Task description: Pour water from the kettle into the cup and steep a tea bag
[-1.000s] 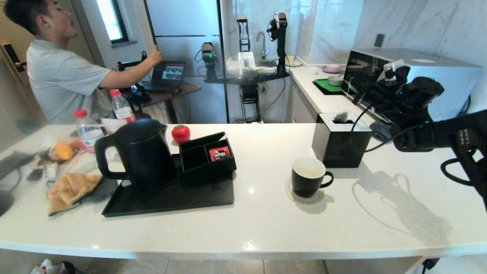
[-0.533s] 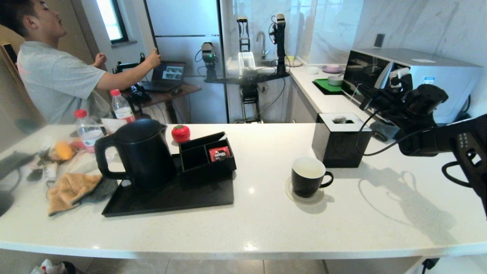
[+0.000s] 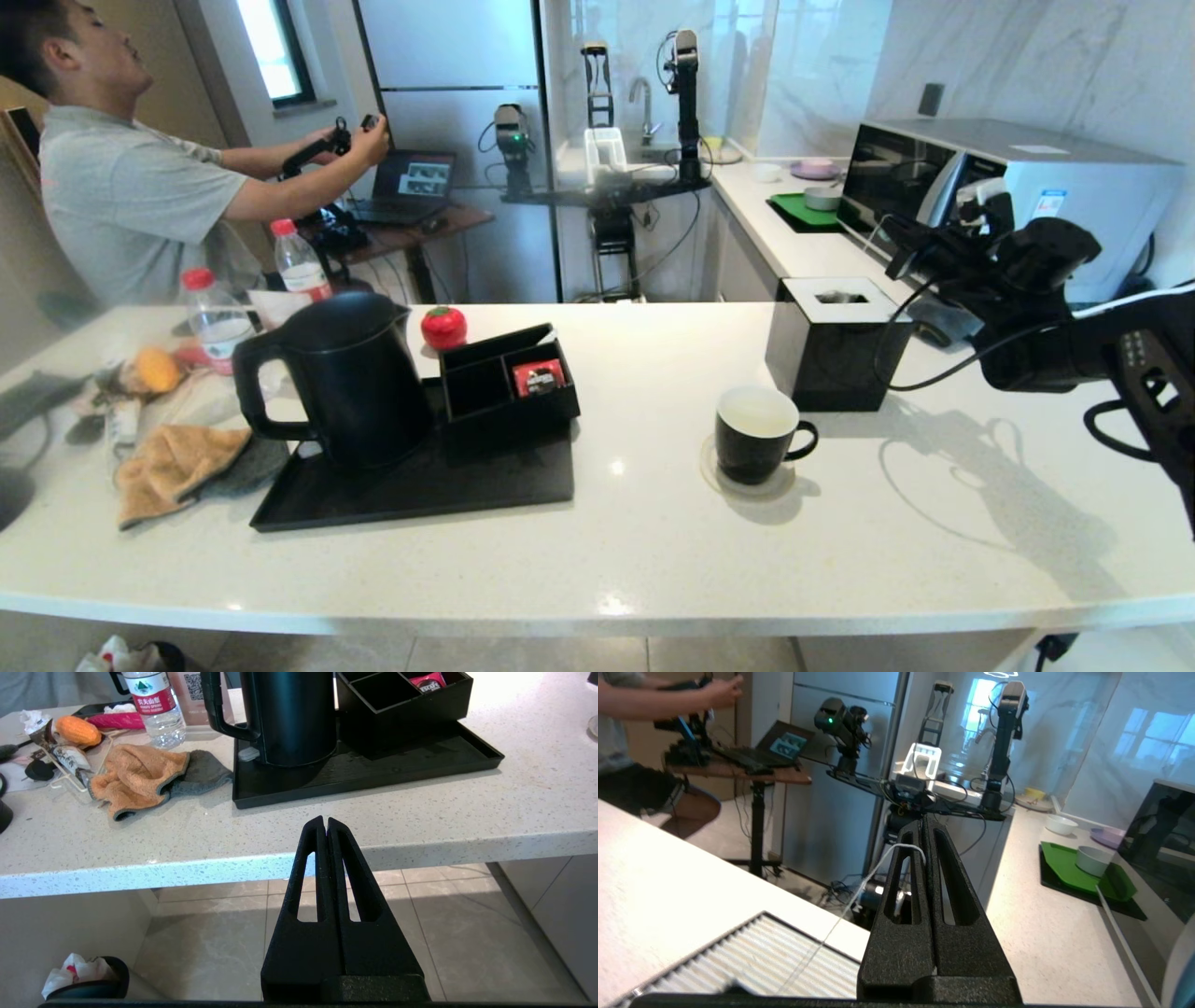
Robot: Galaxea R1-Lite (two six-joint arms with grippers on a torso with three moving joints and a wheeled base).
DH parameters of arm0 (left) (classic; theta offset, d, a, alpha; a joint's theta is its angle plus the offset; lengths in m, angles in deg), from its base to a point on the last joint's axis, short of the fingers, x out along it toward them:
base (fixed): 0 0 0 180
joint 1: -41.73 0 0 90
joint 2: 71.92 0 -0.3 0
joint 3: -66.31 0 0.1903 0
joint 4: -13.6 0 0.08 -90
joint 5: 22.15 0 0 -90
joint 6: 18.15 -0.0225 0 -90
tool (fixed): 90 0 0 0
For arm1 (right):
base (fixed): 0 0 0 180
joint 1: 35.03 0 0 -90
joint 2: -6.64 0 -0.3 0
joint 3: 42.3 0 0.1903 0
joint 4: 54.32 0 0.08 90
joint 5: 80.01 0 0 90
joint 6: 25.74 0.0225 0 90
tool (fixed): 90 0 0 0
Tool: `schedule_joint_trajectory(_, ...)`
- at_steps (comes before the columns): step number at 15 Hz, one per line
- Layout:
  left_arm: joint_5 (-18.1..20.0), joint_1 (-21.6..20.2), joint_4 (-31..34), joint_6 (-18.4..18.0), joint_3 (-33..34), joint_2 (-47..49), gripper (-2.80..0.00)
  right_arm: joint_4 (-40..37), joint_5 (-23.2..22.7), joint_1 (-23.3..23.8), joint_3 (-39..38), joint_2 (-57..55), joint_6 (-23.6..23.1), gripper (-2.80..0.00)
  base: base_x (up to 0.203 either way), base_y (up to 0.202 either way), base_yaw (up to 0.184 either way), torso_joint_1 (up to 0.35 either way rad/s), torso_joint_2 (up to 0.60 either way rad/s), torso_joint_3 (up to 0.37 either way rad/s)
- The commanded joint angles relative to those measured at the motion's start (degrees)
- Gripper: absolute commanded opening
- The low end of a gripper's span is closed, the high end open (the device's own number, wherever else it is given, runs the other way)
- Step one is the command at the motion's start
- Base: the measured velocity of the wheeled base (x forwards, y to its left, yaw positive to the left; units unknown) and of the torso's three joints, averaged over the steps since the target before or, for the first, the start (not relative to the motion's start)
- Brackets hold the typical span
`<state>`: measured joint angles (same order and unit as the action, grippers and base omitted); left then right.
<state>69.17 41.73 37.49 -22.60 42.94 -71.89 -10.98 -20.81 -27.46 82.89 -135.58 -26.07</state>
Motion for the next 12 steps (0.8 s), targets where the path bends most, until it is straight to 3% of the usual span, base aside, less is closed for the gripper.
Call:
schedule_joint_trajectory(1, 0.0, 0.0, 0.0, 0.0, 0.0, 0.0, -2.8, 0.9, -0.2, 0.1, -1.0, -0.6, -0.7, -2.8, 0.0, 0.0, 0.0, 0.0, 0.0, 0.0)
schedule_joint_trajectory(7, 0.0, 0.0, 0.0, 0.0, 0.0, 0.0, -2.8, 1.3, -0.3, 1.6, -1.1, -0.9, -1.0, -2.8, 0.0, 0.0, 0.0, 0.0, 0.0, 0.0)
schedule_joint_trajectory(12, 0.0, 0.0, 0.0, 0.0, 0.0, 0.0, -2.8, 2.8, -1.6, -0.6, -1.9, 0.0, -1.1, -2.8, 0.0, 0.0, 0.0, 0.0, 0.0, 0.0)
